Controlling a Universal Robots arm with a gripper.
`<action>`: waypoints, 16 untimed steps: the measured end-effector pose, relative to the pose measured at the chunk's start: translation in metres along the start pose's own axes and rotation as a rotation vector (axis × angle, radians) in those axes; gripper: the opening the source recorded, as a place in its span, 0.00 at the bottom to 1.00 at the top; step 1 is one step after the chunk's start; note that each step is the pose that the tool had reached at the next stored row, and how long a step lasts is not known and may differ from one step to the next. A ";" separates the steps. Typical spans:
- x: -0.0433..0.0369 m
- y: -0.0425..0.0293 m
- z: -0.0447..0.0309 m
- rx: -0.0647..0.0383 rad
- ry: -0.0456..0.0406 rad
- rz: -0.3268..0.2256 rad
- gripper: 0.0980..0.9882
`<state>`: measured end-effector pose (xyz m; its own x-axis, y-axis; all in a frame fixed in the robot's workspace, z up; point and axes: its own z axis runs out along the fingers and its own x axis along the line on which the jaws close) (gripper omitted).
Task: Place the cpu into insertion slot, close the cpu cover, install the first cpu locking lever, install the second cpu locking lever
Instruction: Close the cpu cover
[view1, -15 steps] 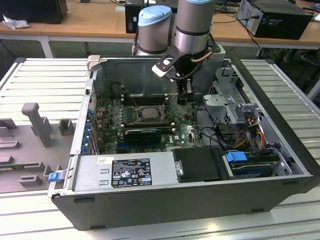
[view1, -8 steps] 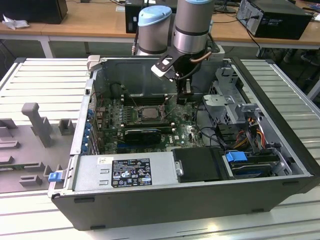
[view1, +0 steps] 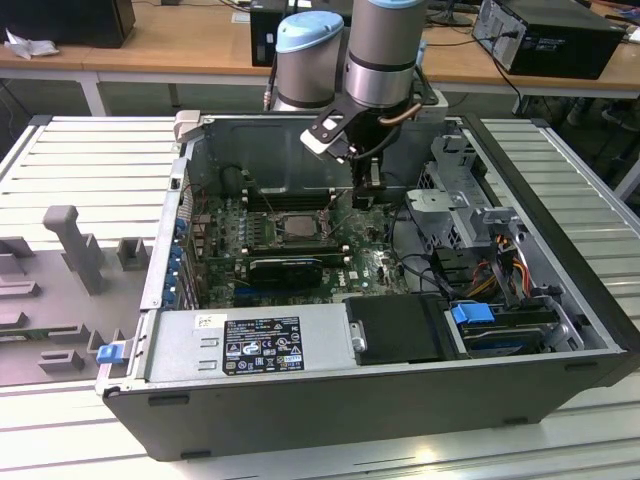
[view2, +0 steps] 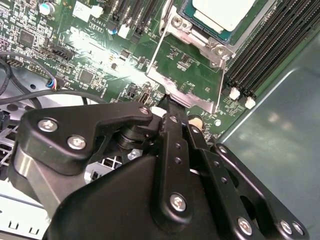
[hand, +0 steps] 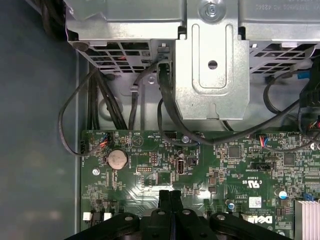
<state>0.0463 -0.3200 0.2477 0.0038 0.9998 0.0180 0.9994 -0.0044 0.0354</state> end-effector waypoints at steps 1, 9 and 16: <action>0.0000 0.0000 0.0000 0.000 0.0001 0.000 0.01; 0.0000 -0.0023 -0.0001 0.000 0.0009 0.000 0.01; 0.0000 -0.0044 -0.0001 0.000 0.0013 0.000 0.01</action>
<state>0.0419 -0.3200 0.2477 0.0039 0.9998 0.0193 0.9994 -0.0046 0.0354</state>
